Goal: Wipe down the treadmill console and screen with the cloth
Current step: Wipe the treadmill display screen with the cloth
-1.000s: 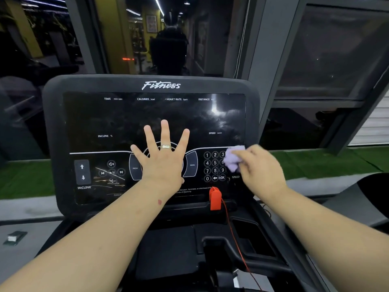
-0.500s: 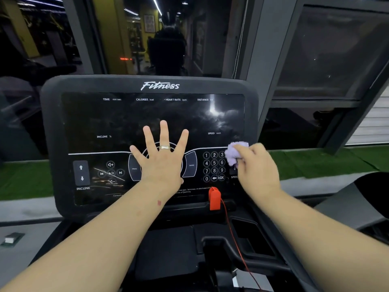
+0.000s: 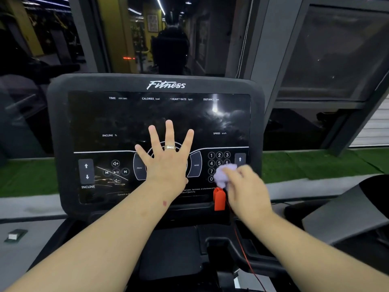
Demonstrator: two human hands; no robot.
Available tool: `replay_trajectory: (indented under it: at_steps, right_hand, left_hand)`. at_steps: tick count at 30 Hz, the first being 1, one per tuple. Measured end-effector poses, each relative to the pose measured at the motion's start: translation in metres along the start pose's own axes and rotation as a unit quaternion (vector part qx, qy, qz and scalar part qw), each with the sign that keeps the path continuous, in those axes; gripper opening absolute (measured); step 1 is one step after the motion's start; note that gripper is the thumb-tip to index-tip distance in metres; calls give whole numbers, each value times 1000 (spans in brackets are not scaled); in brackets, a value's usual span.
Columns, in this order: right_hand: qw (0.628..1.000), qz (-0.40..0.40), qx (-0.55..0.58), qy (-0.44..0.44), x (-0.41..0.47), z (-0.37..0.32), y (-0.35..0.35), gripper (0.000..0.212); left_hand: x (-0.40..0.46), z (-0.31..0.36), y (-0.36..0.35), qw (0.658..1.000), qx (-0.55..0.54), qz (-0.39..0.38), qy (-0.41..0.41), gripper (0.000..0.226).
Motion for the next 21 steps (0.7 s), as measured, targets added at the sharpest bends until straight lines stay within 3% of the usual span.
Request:
replay_trajectory:
  at_steps: [3, 7, 10, 14, 18, 21]
  right_hand:
    - [996, -45, 4, 72, 5, 2, 1, 42]
    - [993, 59, 7, -101, 20, 45, 24, 41]
    - [998, 57, 9, 7, 13, 1, 15, 32]
    - [979, -84, -11, 187, 27, -2, 4, 38]
    - [986, -96, -1, 138, 27, 28, 12, 36]
    - [985, -104, 9, 141, 30, -5, -2, 30]
  left_hand:
    - [0, 0, 0, 1000, 2, 0, -2, 141]
    - [1, 0, 0, 1000, -2, 0, -1, 141]
    - [0, 0, -1, 1000, 1, 0, -2, 141]
    - [1, -1, -2, 1000, -1, 1, -2, 142]
    - [3, -2, -3, 1000, -4, 0, 1, 142]
    - [3, 1, -2, 1000, 0, -1, 3, 143]
Point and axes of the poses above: each hand's wrist, its own x-axis towards the middle knuckle, its own y-axis out of the back of the hand, z = x × y, the point moved 6 cm from there along x, towards the middle knuckle, and after that the axes turned 9 degrees about y, right-handed, at the moved point
